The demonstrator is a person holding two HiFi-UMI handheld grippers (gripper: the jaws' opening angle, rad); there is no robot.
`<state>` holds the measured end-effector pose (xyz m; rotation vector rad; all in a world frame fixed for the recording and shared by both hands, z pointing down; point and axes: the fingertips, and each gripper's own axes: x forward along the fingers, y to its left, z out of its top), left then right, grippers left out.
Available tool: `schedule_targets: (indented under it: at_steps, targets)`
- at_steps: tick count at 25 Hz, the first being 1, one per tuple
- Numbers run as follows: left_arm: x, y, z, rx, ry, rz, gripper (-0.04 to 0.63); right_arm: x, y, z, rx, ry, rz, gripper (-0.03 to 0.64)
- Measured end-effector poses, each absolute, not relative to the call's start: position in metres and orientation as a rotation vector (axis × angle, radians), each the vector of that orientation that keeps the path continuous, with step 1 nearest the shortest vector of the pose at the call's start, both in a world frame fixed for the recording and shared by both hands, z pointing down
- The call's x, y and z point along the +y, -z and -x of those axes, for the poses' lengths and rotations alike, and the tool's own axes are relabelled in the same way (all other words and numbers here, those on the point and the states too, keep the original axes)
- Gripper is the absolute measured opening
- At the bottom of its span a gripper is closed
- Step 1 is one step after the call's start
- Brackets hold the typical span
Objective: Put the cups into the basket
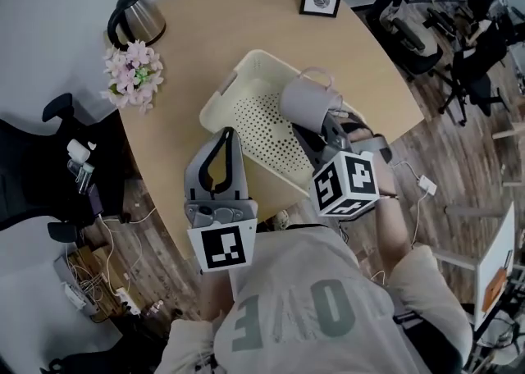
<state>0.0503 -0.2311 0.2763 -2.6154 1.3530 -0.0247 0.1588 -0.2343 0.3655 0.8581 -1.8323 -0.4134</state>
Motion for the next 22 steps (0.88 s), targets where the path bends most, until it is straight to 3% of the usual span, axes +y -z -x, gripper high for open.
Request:
schedule_targets:
  at_steps: [13,22]
  targets:
    - [-0.25,-0.317,-0.02,1.461,0.025,2.689,0.01,-0.248,-0.521,-0.165,-1.621,0.147,-0.259,0.032]
    - [-0.258,-0.337,0.001,1.573,0.016,2.675,0.01,-0.236,-0.568,-0.188,-1.443,0.072,-0.022,0.032]
